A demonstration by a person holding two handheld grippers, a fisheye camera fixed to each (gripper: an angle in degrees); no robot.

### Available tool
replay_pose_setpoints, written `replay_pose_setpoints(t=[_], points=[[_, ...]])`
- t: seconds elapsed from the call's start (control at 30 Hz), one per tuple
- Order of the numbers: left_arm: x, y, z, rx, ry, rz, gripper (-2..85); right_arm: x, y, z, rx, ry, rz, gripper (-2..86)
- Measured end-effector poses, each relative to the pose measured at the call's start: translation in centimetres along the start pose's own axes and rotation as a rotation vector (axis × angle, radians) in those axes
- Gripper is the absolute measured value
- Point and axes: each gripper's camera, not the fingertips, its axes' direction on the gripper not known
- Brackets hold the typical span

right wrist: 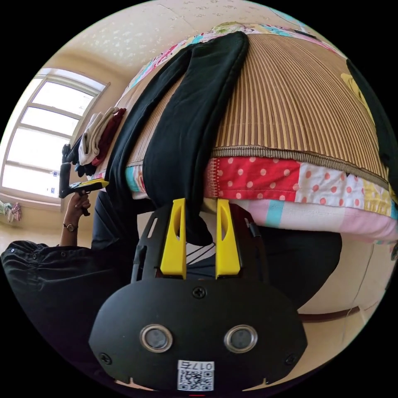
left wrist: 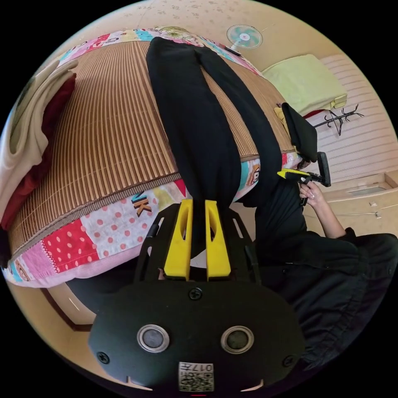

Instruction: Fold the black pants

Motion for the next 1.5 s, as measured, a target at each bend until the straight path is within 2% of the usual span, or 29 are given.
replay_pose_setpoints(t=[0.13, 0.27, 0.37, 0.43, 0.53, 0.6, 0.77, 0.9, 1.03, 1.07, 1.13, 1.23, 1.27, 1.37, 1.5], points=[[-1.1, 1.1, 0.7, 0.013, 0.050, -0.049, 5.8, 0.3, 1.5, -0.6, -0.020, -0.032, 0.010, 6.0], [-0.7, 2.2, 0.3, 0.044, 0.122, -0.027, 4.0, 0.3, 4.9, -4.5, 0.116, -0.203, -0.082, 3.6], [-0.2, 3.1, -0.4, -0.006, 0.110, -0.037, 5.0, 1.3, 7.1, -9.0, 0.208, -0.301, -0.149, 3.1], [-0.4, 4.0, -1.3, -0.032, 0.058, -0.089, 8.0, 1.5, 7.9, -11.5, 0.243, -0.258, -0.154, 2.9], [0.8, 5.2, -4.7, 0.069, -0.024, -0.107, 13.5, 0.2, 8.1, -13.8, 0.230, -0.168, -0.200, 2.8], [3.1, 4.2, -6.8, 0.125, 0.020, -0.049, 14.4, -1.3, 7.5, -13.8, 0.225, -0.192, -0.256, 2.8], [10.2, -2.1, -5.7, 0.105, 0.259, 0.178, 16.0, -5.9, 4.6, -8.4, 0.135, -0.342, -0.386, 2.6], [14.7, -7.1, -1.6, 0.032, 0.207, 0.218, 17.1, -7.4, 3.6, -6.1, 0.134, -0.422, -0.406, 2.6], [17.4, -8.3, 3.5, -0.145, 0.166, 0.293, 12.1, -8.7, 3.5, -4.3, 0.049, -0.429, -0.451, 3.1], [17.9, -7.7, 4.4, -0.136, 0.070, 0.300, 8.5, -8.4, 3.4, -4.1, 0.007, -0.413, -0.455, 3.5], [17.9, -6.6, 4.7, -0.079, 0.031, 0.305, 4.2, -6.9, 3.1, -4.2, -0.060, -0.400, -0.467, 4.2], [16.5, -5.1, 4.7, -0.020, 0.135, 0.240, 3.9, -1.2, 0.1, -6.7, -0.004, -0.323, -0.328, 7.1], [15.8, -4.6, 4.5, 0.005, 0.168, 0.221, 3.9, 1.6, -2.2, -8.5, 0.095, -0.316, -0.222, 11.7], [14.4, -3.7, 4.2, 0.021, 0.230, 0.197, 3.9, 7.1, -9.2, -11.6, 0.368, -0.326, -0.034, 16.9], [13.9, -3.1, 3.3, 0.043, 0.237, 0.217, 3.7, 10.3, -19.8, -8.9, 0.435, -0.384, 0.097, 18.1]])
